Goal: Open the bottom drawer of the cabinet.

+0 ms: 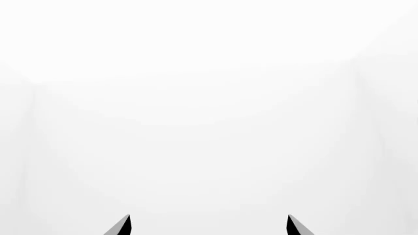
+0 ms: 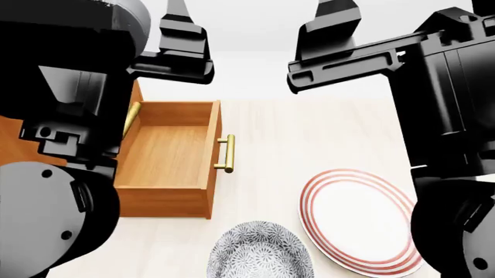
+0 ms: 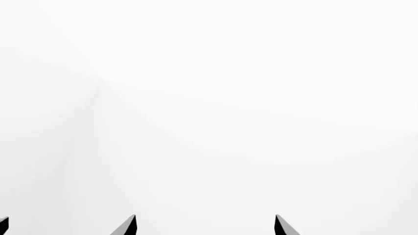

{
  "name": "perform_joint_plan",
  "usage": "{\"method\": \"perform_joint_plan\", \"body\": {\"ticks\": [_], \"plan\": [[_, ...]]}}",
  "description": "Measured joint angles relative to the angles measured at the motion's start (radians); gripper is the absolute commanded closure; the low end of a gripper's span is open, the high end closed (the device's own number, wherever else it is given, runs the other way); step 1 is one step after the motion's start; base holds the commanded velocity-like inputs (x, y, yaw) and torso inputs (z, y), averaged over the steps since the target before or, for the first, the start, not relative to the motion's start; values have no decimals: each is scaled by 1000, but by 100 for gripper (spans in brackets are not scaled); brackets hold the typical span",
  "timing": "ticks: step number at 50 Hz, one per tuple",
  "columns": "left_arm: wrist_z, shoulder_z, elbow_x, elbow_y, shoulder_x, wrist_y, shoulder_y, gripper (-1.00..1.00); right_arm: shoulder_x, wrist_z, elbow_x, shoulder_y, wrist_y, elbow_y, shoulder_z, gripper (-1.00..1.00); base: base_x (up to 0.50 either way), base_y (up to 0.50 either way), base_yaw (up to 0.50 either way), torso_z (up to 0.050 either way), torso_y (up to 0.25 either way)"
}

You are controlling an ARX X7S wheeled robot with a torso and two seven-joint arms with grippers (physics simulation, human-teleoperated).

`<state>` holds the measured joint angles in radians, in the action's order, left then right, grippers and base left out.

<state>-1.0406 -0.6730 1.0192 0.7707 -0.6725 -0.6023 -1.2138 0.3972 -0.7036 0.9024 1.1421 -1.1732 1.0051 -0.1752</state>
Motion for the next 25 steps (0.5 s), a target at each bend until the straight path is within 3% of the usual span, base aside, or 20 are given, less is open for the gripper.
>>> {"method": "perform_joint_plan", "body": {"ticks": [25], "plan": [[-24,18,44,26,-1,-19,-33,-100,8,-87,132,85,-36,10,20,-100,0,0,0,0,0]]}}
